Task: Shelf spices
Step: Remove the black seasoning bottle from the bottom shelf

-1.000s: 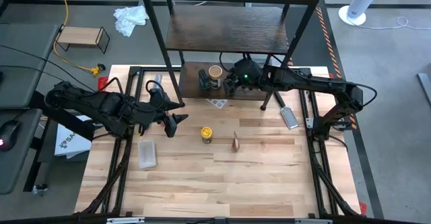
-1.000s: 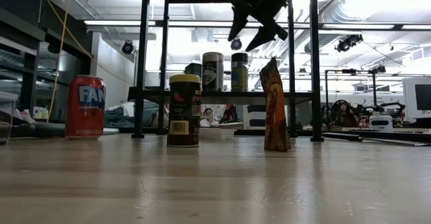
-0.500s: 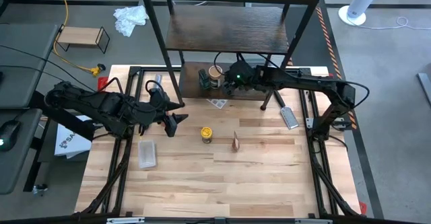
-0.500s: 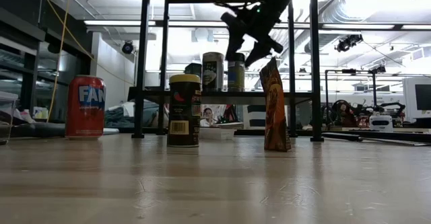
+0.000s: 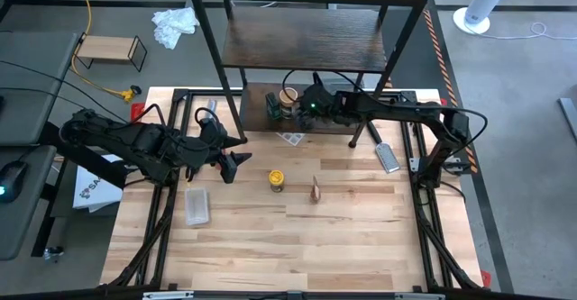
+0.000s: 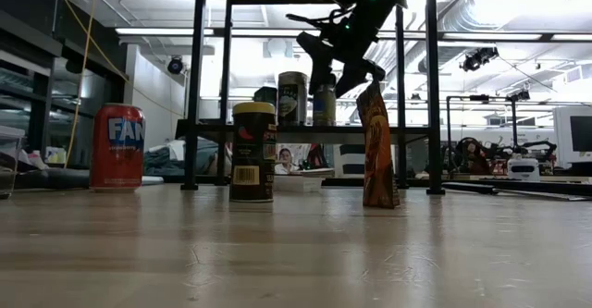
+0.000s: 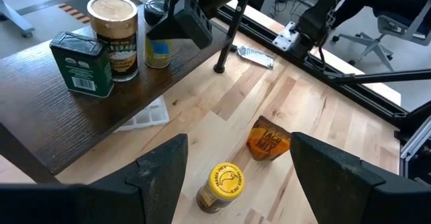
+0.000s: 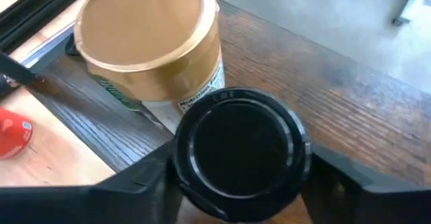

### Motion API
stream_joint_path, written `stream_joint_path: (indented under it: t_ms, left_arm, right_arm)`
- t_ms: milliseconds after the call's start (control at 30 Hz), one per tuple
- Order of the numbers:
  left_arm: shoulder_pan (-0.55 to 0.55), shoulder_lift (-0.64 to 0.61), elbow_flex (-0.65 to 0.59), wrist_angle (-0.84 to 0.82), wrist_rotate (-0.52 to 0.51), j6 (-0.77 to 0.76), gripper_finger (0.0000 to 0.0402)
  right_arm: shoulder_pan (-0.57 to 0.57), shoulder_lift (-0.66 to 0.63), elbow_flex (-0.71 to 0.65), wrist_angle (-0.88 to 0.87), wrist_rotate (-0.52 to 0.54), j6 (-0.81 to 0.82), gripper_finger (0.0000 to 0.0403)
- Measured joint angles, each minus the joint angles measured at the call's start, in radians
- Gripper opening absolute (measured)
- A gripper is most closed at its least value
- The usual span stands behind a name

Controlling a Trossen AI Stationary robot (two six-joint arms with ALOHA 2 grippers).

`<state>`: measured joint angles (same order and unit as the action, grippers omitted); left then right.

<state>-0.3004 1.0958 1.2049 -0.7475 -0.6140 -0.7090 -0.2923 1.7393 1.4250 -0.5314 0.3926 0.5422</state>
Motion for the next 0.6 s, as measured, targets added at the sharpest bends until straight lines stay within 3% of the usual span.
stream_joint_path:
  t_ms: [100, 233, 367, 467, 600]
  left_arm:
    - [0.0, 0.0, 0.0, -0.001, 0.0, 0.004, 0.0257]
    - [0.0, 0.0, 0.0, -0.008, 0.0, 0.004, 0.0257]
    - [-0.007, 0.0, 0.0, -0.01, 0.003, 0.005, 0.0257]
    - [-0.008, 0.0, 0.0, -0.011, 0.003, 0.013, 0.0257]
    - [-0.007, 0.0, 0.0, -0.016, 0.002, 0.014, 0.0257]
  right_arm:
    - [0.018, -0.007, 0.0, -0.013, -0.005, -0.001, 0.019]
    - [0.082, -0.056, 0.0, -0.078, -0.025, -0.027, 0.019]
    - [0.219, -0.147, 0.0, -0.269, 0.009, -0.004, 0.019]
    - [0.375, -0.195, 0.001, -0.468, 0.107, 0.133, 0.019]
    - [0.594, -0.214, -0.053, -0.66, 0.204, 0.489, 0.019]
